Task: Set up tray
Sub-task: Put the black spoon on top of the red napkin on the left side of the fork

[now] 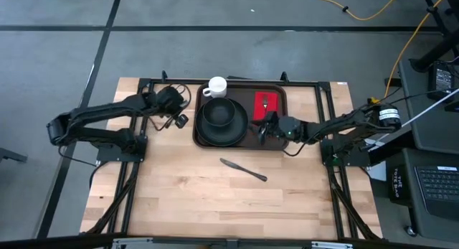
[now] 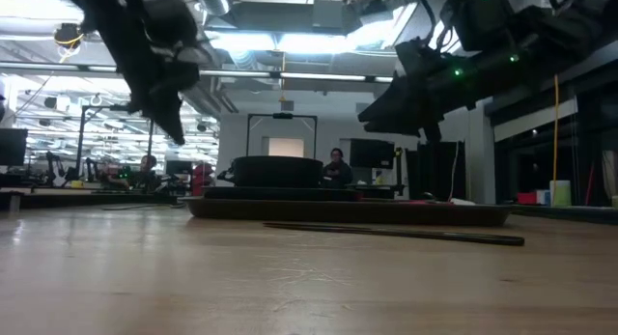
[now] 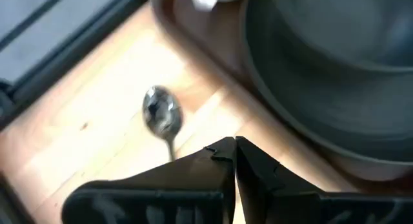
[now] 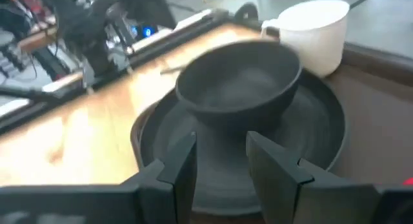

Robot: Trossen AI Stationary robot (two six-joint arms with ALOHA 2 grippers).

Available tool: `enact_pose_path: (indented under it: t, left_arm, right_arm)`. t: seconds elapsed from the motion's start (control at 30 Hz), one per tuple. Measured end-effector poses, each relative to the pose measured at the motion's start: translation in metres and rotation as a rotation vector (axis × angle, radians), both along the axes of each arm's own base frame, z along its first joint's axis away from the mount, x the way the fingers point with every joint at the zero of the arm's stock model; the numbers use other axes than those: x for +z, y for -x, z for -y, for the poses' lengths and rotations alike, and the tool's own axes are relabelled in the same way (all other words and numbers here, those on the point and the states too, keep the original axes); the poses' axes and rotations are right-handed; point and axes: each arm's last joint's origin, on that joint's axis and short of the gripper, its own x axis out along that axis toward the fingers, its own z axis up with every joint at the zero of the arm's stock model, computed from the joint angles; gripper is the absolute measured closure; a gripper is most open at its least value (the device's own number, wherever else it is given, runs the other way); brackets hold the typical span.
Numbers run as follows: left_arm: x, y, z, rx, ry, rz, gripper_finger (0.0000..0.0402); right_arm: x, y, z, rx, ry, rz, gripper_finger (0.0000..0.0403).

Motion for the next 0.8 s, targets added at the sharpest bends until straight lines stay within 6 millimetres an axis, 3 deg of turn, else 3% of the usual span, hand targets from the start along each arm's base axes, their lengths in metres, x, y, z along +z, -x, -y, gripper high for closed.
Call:
enact_pose_path:
  t: [0.43,0.8]
  left_arm:
    - [-0.037,0.009,-0.045,0.116,0.226,-0.083,0.0395]
    - [-0.063,0.006,-0.054,0.121,0.312,-0.186,0.0395]
  right_arm:
    - [-0.004,-0.003,-0.007,0.037,0.052,-0.015,0.0265]
    - [-0.004,-0.003,-0.007,0.037,0.052,-0.015,0.0265]
